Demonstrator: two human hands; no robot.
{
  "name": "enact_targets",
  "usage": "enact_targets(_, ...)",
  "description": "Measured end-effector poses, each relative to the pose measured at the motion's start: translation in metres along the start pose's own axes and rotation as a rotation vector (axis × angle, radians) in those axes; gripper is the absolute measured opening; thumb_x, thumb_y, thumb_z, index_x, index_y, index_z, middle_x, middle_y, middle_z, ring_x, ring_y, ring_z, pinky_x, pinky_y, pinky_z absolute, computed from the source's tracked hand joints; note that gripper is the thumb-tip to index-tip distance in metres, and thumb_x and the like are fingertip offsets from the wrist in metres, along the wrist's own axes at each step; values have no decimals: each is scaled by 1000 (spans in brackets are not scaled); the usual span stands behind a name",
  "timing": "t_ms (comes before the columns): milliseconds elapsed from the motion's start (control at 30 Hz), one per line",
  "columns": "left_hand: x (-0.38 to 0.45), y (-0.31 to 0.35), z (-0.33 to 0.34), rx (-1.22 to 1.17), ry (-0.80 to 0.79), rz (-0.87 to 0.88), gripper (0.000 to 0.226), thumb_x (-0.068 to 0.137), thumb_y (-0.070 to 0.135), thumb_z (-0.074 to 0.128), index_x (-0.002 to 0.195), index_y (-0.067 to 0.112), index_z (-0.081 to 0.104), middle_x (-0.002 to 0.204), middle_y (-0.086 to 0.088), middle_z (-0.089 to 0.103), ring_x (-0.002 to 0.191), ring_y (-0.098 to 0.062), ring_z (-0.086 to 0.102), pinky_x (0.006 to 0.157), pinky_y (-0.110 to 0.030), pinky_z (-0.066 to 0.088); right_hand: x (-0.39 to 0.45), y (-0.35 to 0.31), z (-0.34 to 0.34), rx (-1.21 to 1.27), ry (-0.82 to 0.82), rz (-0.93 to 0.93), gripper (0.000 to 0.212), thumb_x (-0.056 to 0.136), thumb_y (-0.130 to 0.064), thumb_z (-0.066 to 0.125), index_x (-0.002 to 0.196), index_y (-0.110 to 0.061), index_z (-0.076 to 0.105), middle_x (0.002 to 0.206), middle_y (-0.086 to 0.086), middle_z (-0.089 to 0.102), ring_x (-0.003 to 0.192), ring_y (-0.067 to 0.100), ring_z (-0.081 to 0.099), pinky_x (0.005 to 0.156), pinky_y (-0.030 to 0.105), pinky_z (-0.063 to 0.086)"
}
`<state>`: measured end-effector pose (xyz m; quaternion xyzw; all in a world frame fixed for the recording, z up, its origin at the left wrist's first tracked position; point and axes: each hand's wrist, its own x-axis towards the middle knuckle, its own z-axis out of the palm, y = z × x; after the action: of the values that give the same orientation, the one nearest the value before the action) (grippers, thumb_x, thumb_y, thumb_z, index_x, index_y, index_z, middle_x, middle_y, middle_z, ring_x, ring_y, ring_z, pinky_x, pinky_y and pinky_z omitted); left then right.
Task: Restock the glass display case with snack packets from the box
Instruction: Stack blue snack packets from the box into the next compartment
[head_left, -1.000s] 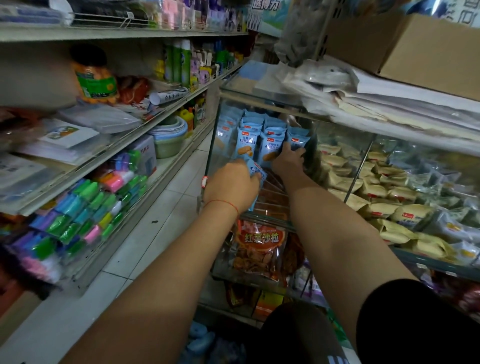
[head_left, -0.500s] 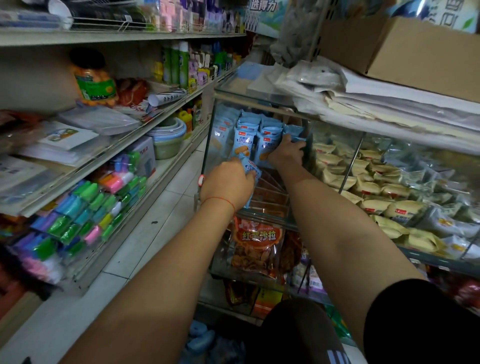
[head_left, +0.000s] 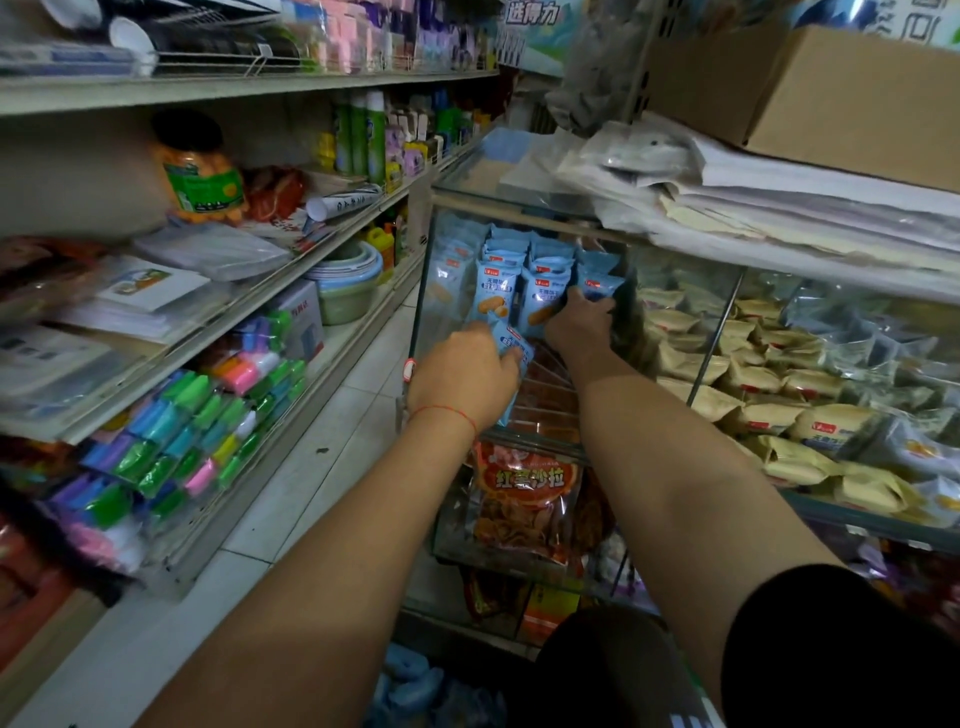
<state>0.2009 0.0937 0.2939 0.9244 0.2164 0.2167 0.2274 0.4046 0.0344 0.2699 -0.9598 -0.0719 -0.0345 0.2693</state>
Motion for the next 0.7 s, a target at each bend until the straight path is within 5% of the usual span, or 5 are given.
enact_targets(500,-4,0,1,-15,16,20,40,96,45,47,111,9,56,108,-15,65,95,-32,62,63,-31,36,6,3,7,54,9,10,67,77,-32,75,134,-24,42,144,17,19,126,37,37,107,47,37)
enact_targets(700,-6,1,1,-7,7,24,39,96,45,47,111,9,55,107,-14,64,95,-32,62,63,-31,37,5,6,5,17,-75,45,84,82,-38,72,150,-30,23,155,24,1,135,42,31,111,48,29)
